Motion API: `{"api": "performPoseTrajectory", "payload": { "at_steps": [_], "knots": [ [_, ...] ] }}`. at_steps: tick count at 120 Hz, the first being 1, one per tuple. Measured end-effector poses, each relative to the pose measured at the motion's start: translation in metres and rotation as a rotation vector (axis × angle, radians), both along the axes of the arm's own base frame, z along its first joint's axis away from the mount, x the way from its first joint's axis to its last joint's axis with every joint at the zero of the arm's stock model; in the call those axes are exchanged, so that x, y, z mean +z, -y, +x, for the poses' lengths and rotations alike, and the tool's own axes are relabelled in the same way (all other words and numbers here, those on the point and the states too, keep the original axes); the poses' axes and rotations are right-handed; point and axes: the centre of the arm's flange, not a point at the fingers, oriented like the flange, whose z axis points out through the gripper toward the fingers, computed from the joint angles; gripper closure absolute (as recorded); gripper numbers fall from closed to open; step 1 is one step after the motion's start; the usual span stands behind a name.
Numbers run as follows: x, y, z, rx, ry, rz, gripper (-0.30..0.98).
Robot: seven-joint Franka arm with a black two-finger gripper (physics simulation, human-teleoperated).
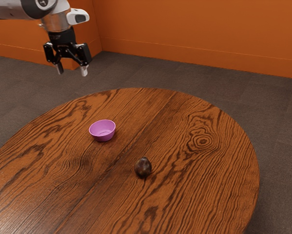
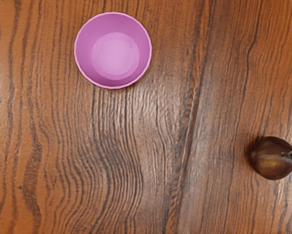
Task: Place the pear in the bowl.
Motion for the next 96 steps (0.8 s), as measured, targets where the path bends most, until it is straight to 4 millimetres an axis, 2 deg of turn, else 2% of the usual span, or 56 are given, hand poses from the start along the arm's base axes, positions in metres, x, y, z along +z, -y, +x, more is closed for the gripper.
{"api": "performPoseTrajectory", "payload": {
  "at_steps": [16,24,48,57,73,84,90,96],
  "knots": [
    [-0.001,0.002,0.001,0.002,-0.002,-0.003,0.02],
    [-0.008,0.001,0.002,0.006,-0.016,-0.004,0.02],
    [-0.069,0.008,0.030,0.007,-0.094,-0.009,0.02],
    [-0.112,0.022,0.025,-0.009,-0.130,-0.024,0.02],
    [-0.168,0.050,0.019,-0.037,-0.148,-0.028,0.02],
    [-0.189,0.061,0.019,-0.041,-0.134,-0.023,0.02],
    [-0.202,0.064,0.024,-0.038,-0.126,-0.017,0.02],
    [-0.216,0.075,0.029,-0.050,-0.117,-0.011,0.02]
  ]
}}
